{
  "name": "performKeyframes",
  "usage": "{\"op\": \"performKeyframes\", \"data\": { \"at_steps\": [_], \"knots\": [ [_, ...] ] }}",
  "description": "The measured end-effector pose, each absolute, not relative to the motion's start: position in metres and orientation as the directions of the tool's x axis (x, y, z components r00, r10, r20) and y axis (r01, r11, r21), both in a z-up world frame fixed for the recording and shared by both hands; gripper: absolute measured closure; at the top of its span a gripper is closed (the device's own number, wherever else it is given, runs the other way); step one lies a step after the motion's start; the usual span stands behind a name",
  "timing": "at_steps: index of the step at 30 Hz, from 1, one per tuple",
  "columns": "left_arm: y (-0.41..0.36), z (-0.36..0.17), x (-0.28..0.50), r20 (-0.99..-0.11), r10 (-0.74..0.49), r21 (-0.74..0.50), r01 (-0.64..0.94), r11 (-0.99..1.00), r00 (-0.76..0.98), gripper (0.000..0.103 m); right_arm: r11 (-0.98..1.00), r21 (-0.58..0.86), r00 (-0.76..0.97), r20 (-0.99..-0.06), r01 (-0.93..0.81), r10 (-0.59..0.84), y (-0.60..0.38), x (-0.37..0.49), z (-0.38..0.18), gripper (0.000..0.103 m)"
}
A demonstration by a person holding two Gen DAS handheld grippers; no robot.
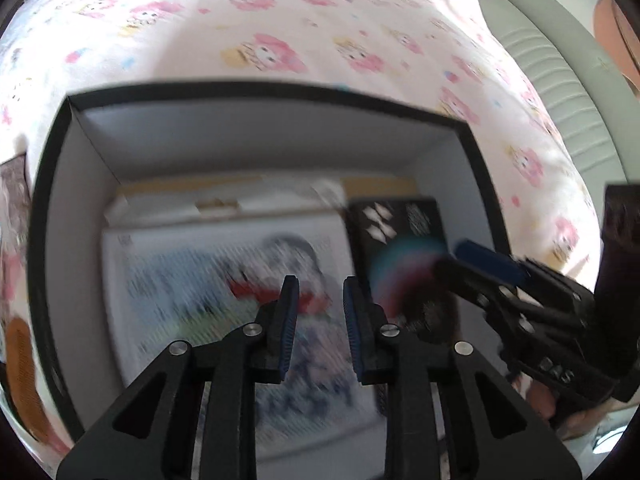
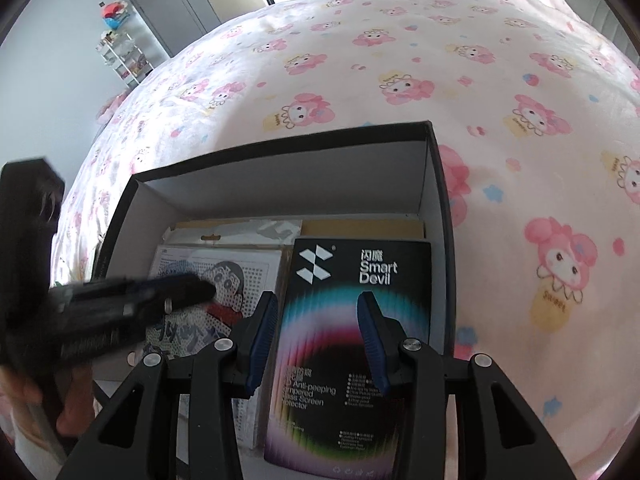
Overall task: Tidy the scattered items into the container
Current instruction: 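Lift the left tool up out of the container, then move the left tool back toward the red card packet on the bedspread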
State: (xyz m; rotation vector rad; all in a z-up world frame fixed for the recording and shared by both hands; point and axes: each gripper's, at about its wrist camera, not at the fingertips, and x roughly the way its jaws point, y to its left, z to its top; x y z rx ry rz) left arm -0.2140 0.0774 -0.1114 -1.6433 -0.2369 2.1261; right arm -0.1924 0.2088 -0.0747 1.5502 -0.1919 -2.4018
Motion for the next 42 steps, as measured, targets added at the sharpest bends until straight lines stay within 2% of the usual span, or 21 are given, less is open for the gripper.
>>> {"op": "performKeyframes", "data": {
  "at_steps": [2, 6, 11, 20, 30, 42],
  "knots": [
    [0.076, -0.108, -0.199, -0.867, 0.449, -0.403, -0.228, -0.886, -0.216, 0.08, -0.954, 0.248, -0.393, -0.871, 0.166, -0.295, 0.206, -0.185, -0.075, 0.065],
    [0.071, -0.096, -0.171, -0.858, 0.436, -0.381, -0.233, -0.895, -0.271, 0.072, -0.969, 0.197, -0.422, -0.873, 0.151, -0.243, 0.2, -0.162, -0.076, 0.065],
    [0.065, -0.07, -0.135, -0.826, 0.46, -0.384, -0.271, -0.882, -0.325, 0.065, -0.968, 0.213, -0.461, -0.851, 0.133, -0.251, 0.194, -0.128, -0.059, 0.065],
    [0.054, -0.03, -0.082, -0.788, 0.485, -0.373, -0.333, -0.866, -0.378, 0.065, -0.964, 0.225, -0.535, -0.802, 0.141, -0.266, 0.177, -0.067, -0.018, 0.063],
    [0.029, -0.026, -0.05, -0.772, 0.504, -0.403, -0.316, -0.859, -0.387, 0.066, -0.96, 0.204, -0.53, -0.802, 0.191, -0.276, 0.152, -0.033, -0.01, 0.064],
    [-0.026, -0.004, -0.034, -0.774, 0.416, -0.353, -0.221, -0.909, -0.477, 0.065, -0.918, 0.238, -0.524, -0.763, 0.316, -0.378, 0.109, -0.022, 0.009, 0.064]
  ]
}}
